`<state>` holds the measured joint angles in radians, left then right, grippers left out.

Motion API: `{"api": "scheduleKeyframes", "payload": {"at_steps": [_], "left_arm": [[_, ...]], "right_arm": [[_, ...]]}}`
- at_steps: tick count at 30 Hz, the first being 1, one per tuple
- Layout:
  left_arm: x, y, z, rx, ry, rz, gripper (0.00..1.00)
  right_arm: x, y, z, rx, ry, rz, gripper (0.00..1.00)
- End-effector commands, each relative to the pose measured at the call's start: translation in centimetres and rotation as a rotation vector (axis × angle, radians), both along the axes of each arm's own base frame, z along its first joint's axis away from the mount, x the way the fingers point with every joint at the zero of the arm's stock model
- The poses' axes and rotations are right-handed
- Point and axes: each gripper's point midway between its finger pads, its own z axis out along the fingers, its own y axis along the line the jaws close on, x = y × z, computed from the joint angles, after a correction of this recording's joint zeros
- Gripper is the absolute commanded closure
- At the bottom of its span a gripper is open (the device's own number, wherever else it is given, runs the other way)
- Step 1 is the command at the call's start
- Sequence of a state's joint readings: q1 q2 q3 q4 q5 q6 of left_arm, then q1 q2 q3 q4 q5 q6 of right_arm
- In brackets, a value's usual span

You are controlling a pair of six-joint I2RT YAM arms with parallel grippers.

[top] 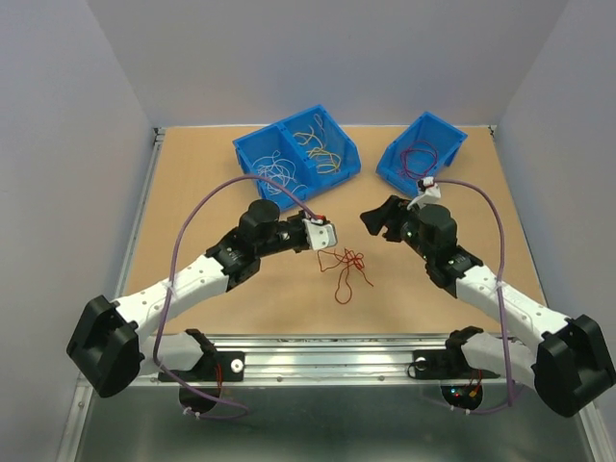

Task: Untangle the cables

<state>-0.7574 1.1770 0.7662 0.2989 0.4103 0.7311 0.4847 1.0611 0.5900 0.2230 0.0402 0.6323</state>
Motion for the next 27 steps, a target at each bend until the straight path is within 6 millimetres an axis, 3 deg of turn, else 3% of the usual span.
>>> {"api": "scheduleKeyframes", "payload": {"at_steps": [1,5,8,15,22,25,27], "left_arm": [[-0.4,-0.4,-0.7,-0.002,0.059,-0.029,1.00],[0.1,-0.4,-3.6,0.095,0.094,-0.032,0.43],[0.3,-0.7,-6.9,0.206,0.157,-0.064,0.31],[1.8,-1.2,-11.5,0.327,0.258,-0.038,0.27],[2.2,-1.7,-14.1,0.387,0.301,-0.034,0.27],[2.6,-1.9,-15.6,0.418,0.325,-0.016,0.31],[2.7,-1.9,-16.4,0.440,0.341,-0.014,0.51]], "right_arm": [[-1.0,3.6,3.0,0.066,-0.137,0.223,0.27],[-0.2,2.8,2.2,0.023,-0.093,0.160,0.22],[0.1,1.9,2.2,0.016,-0.089,0.105,0.18],[-0.1,-2.0,3.5,0.052,-0.135,-0.098,0.12],[-0.7,-3.1,4.8,0.076,-0.178,-0.142,0.11],[-0.7,-3.2,4.9,0.076,-0.180,-0.145,0.11],[-0.6,-3.2,4.8,0.076,-0.177,-0.146,0.11]]}}
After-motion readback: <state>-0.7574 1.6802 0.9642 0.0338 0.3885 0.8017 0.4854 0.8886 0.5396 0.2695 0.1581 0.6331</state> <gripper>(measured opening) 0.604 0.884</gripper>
